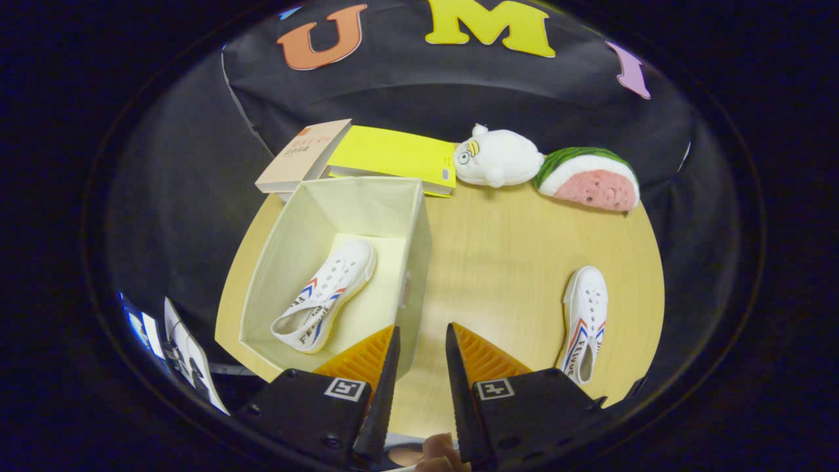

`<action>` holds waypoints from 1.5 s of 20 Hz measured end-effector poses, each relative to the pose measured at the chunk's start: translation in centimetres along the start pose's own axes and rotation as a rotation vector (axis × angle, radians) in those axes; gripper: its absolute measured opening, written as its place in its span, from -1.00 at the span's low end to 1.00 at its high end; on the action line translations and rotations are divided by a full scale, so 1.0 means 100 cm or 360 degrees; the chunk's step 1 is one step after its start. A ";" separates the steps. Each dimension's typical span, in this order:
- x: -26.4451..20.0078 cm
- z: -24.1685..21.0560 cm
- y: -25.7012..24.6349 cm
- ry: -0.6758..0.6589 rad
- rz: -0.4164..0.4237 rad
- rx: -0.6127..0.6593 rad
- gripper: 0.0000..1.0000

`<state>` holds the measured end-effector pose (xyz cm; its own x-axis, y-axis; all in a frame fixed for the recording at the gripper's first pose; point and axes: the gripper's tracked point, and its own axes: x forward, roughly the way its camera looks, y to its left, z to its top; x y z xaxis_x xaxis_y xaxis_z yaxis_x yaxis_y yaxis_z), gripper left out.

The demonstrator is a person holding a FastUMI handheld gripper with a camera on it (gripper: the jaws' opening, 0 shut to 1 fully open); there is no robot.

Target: Open the storage box then place both shoes into the box .Put the left shoe in first, then the right shoe, with the right side of both shoes facing outward in a uniform manner.

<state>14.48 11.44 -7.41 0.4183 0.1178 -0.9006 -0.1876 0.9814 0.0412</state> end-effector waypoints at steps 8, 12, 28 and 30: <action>0.002 -0.024 -0.108 -0.0099 0.0119 0.0131 -0.06; 0.010 -0.035 -0.163 -0.0143 0.0060 0.0175 -0.06; 0.046 -0.078 -0.273 -0.0098 -0.0126 0.0134 1.00; 0.054 -0.077 -0.270 -0.0087 -0.0065 0.0129 1.00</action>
<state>15.02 -15.59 -16.72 0.4723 0.0831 -0.8775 -0.0977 0.9943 0.0416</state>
